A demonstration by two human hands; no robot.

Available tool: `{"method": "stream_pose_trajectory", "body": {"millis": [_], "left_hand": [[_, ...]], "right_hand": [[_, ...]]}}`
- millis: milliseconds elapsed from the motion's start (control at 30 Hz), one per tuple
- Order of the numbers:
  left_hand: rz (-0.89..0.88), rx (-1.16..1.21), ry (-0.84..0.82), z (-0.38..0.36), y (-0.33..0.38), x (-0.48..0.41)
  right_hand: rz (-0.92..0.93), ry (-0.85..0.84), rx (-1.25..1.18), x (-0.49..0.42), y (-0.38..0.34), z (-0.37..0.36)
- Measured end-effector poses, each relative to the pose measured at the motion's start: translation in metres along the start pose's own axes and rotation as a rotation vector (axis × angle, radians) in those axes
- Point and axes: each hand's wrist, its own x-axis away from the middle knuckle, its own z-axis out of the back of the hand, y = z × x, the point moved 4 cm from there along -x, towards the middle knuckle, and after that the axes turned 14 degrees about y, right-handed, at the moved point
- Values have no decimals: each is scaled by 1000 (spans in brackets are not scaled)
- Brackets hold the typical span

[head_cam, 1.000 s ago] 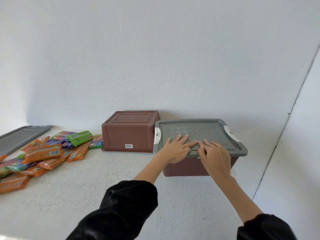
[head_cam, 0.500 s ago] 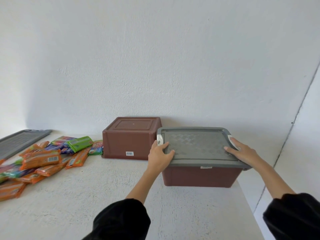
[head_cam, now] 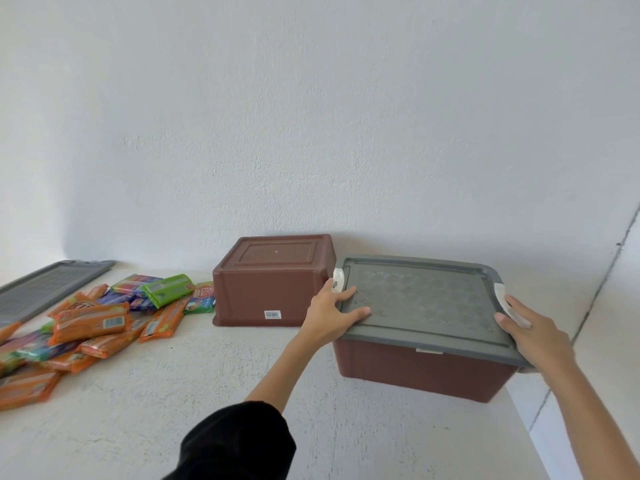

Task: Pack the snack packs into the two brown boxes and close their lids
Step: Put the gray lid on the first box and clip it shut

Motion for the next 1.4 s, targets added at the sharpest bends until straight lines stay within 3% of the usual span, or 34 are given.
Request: {"method": "stream_pose_trajectory", "body": {"millis": [333, 433, 533, 633, 800, 1000, 1400], "left_hand": [[6, 27, -76, -1, -4, -27], [19, 75, -26, -3, -7, -21], [1, 73, 141, -4, -7, -22], [-78, 1, 235, -5, -7, -35], [-162, -136, 235, -8, -13, -69], [-317, -464, 275, -11, -13, -96], [-240, -642, 235, -12, -21, -119]], "right_hand": [[-43, 170, -183, 10, -5, -5], [-47, 135, -211, -3, -14, -8], [-30, 98, -249, -14, -25, -13], [-11, 78, -278, -23, -34, -22], [17, 56, -293, -51, -49, -41], [19, 61, -295, -75, -57, -61], [50, 65, -271, -91, -64, -77]]}}
